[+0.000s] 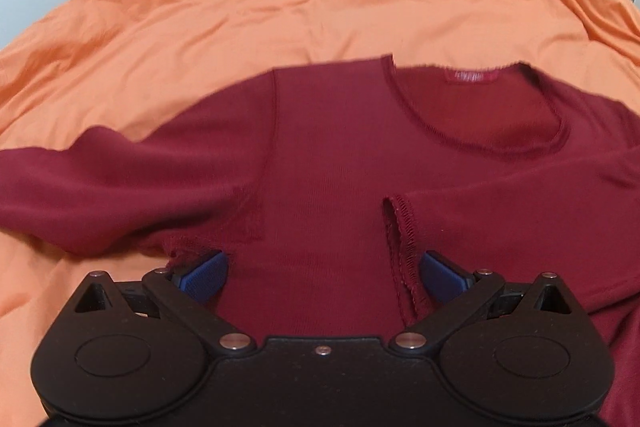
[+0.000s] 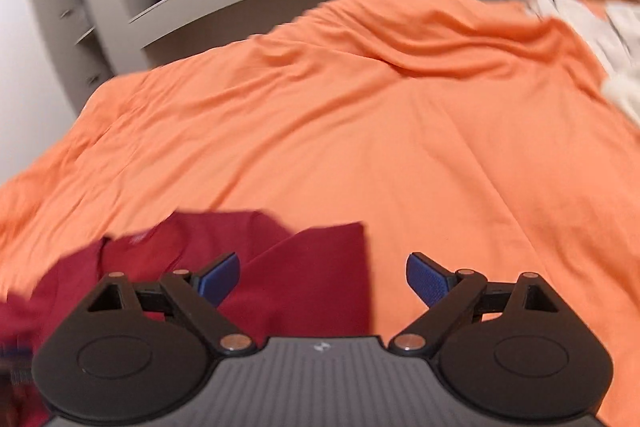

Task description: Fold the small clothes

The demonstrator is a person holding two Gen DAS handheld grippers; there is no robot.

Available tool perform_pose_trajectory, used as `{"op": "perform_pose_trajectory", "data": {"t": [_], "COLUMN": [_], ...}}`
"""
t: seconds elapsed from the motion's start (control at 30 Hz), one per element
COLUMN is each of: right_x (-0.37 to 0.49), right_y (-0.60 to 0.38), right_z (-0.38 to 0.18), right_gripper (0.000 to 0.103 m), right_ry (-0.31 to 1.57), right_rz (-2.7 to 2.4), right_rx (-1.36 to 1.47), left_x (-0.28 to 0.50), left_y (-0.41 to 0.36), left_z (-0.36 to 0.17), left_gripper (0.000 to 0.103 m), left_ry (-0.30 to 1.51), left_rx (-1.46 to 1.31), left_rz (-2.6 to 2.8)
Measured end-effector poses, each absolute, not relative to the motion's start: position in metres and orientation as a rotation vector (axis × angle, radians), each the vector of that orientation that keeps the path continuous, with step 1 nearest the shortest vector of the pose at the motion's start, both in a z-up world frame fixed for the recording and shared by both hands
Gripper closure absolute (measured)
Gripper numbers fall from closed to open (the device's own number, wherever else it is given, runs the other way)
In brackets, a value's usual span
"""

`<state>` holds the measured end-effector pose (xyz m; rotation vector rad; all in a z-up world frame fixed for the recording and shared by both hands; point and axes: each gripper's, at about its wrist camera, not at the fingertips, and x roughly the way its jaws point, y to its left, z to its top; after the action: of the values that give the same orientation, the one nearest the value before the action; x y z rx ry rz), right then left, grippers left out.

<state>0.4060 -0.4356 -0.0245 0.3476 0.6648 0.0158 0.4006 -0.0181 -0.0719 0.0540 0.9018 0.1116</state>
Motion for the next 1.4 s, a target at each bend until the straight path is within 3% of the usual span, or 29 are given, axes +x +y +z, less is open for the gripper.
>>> {"op": "perform_pose_trajectory", "data": {"t": [0.13, 0.2, 0.27, 0.33, 0.53, 0.67, 0.73, 0.8, 0.83, 0.87, 0.93, 1.03, 1.2, 1.3, 1.37, 1.4], "right_x": [0.434, 0.442, 0.444, 0.442, 0.431, 0.439, 0.435, 0.426, 0.417, 0.407, 0.386, 0.353, 0.327, 0.324, 0.324, 0.324], "right_y": [-0.460, -0.466, -0.469, -0.466, -0.438, -0.420, -0.419, -0.420, -0.420, -0.420, -0.417, -0.405, -0.370, -0.350, -0.341, -0.340], "right_z": [-0.048, -0.059, -0.066, -0.065, -0.031, -0.038, -0.038, -0.032, -0.028, -0.024, -0.018, -0.018, -0.048, -0.068, -0.074, -0.075], "right_gripper": [0.027, 0.047, 0.078, 0.095, 0.099, 0.095, 0.084, 0.062, 0.044, 0.033, 0.027, 0.010, 0.012, 0.037, 0.063, 0.068], "right_ry": [0.711, 0.730, 0.741, 0.731, 0.614, 0.653, 0.673, 0.659, 0.649, 0.645, 0.641, 0.667, 0.711, 0.657, 0.615, 0.603], "right_rz": [-0.010, 0.007, 0.032, 0.015, -0.060, -0.072, -0.059, -0.039, -0.028, -0.017, 0.012, 0.019, -0.019, -0.062, -0.081, -0.087], "right_rx": [0.450, 0.498, 0.541, 0.502, 0.281, 0.169, 0.171, 0.165, 0.156, 0.140, 0.088, -0.022, -0.248, -0.362, -0.384, -0.376], "left_x": [0.399, 0.399, 0.398, 0.398, 0.397, 0.397, 0.397, 0.397, 0.397, 0.396, 0.397, 0.397, 0.397, 0.396, 0.396, 0.396], "left_y": [-0.017, -0.017, -0.016, -0.016, -0.018, -0.018, -0.018, -0.018, -0.018, -0.018, -0.018, -0.019, -0.019, -0.019, -0.018, -0.018], "left_z": [-0.075, -0.076, -0.076, -0.076, -0.076, -0.076, -0.076, -0.077, -0.077, -0.077, -0.077, -0.077, -0.077, -0.077, -0.078, -0.078], "left_gripper": [0.000, 0.000, 0.000, 0.000, 0.000, 0.000, 0.000, 0.000, 0.000, 0.000, 0.000, 0.000, 0.000, 0.000, 0.000, 0.000], "left_ry": [0.898, 0.899, 0.898, 0.894, 0.881, 0.881, 0.880, 0.882, 0.881, 0.881, 0.881, 0.882, 0.881, 0.880, 0.879, 0.879], "left_rx": [0.057, 0.056, 0.049, 0.046, 0.051, 0.053, 0.052, 0.055, 0.056, 0.056, 0.054, 0.056, 0.054, 0.052, 0.049, 0.050], "left_rz": [0.112, 0.111, 0.110, 0.110, 0.108, 0.109, 0.109, 0.109, 0.109, 0.109, 0.109, 0.109, 0.108, 0.108, 0.107, 0.107]}}
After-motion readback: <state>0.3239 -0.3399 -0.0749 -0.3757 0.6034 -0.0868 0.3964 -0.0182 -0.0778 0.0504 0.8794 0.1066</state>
